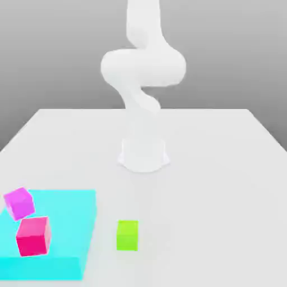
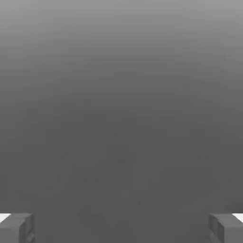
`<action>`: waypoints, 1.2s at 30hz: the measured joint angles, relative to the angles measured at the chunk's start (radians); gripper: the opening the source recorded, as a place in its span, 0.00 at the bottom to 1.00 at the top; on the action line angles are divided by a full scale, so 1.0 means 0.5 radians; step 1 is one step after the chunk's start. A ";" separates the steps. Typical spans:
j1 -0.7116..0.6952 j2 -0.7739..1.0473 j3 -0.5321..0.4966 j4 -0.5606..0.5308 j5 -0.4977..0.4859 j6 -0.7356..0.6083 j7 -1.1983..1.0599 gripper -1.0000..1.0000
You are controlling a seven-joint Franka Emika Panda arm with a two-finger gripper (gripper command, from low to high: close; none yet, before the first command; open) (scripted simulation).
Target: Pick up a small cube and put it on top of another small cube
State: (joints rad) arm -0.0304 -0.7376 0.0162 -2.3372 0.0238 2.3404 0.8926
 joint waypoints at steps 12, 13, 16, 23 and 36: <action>-0.289 0.598 0.223 -0.358 0.170 0.386 0.939 0.50; -0.312 0.647 0.245 -0.388 0.178 0.418 1.020 0.50; -0.377 0.794 0.304 -0.476 0.188 0.515 1.275 0.50; -0.519 1.142 0.423 -0.684 0.143 0.744 1.919 0.50; -0.461 1.905 0.209 -0.867 -0.368 1.285 3.018 0.50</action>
State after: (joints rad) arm -0.2608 0.2150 0.1206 -2.7707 -0.1600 2.9830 2.4016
